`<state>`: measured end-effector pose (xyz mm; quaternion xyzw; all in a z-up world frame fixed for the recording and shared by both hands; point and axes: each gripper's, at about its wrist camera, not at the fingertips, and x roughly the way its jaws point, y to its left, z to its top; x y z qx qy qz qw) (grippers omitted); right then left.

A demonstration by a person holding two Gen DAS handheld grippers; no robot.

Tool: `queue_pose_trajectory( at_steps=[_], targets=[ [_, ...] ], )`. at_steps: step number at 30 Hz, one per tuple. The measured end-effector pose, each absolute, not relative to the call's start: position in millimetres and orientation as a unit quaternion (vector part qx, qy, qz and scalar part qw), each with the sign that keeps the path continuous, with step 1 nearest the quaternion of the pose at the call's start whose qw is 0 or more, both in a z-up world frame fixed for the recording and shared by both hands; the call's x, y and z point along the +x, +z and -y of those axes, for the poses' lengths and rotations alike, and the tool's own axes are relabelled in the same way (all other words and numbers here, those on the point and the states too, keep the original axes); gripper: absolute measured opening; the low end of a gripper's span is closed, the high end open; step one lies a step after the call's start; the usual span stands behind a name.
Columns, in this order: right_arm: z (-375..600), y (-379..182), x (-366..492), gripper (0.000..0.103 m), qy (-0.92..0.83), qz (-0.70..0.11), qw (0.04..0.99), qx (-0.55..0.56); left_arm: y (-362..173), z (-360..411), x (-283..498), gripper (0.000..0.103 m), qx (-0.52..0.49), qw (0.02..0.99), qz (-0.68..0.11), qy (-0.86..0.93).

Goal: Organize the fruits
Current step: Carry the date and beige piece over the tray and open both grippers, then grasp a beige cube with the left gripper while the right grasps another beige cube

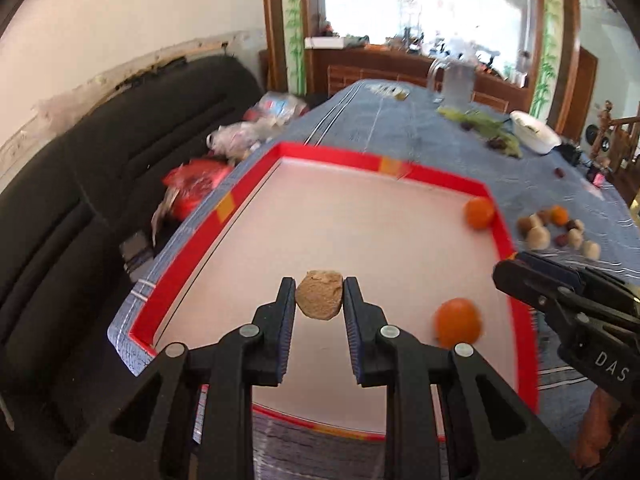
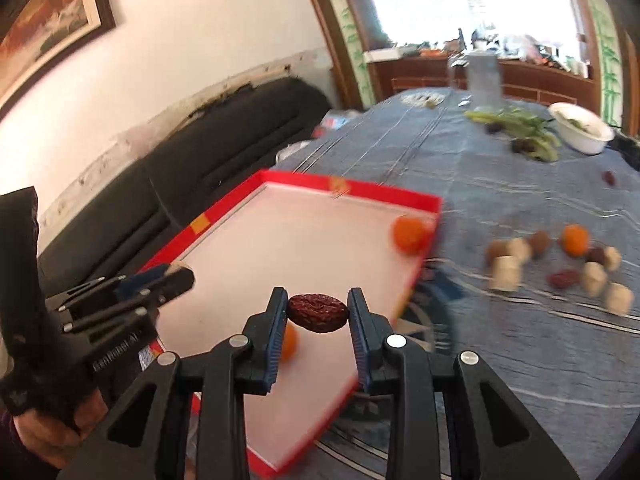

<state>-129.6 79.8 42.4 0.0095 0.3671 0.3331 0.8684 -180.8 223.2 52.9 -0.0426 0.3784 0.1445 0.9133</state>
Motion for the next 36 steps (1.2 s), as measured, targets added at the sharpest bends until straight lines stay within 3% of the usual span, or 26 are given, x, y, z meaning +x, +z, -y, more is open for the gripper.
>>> queue_pose_trajectory(
  at_steps=[11, 13, 15, 17, 29, 36],
  targets=[
    [-117, 25, -99, 0.030, 0.337, -0.432, 0.837, 0.004, 39, -241, -173, 0.026, -0.051, 0.899, -0.399, 0.172],
    [-112, 29, -101, 0.034, 0.341, -0.434, 0.834, 0.010, 40, -241, -173, 0.029, -0.051, 0.898, -0.401, 0.175],
    [-100, 37, -105, 0.041, 0.343, -0.418, 0.841, 0.020, 44, -235, -172, 0.052, -0.044, 0.899, -0.398, 0.176],
    [-82, 47, -108, 0.042, 0.335, -0.395, 0.855, 0.022, 50, -228, -174, 0.060, -0.040, 0.905, -0.387, 0.171],
    [89, 50, -89, 0.048, 0.171, -0.375, 0.908, 0.079, 78, -120, -157, 0.060, 0.021, 0.928, -0.368, 0.046],
    [126, 30, -65, 0.048, 0.123, -0.404, 0.903, 0.085, 72, -64, -119, 0.060, 0.040, 0.921, -0.388, -0.011]
  ],
)
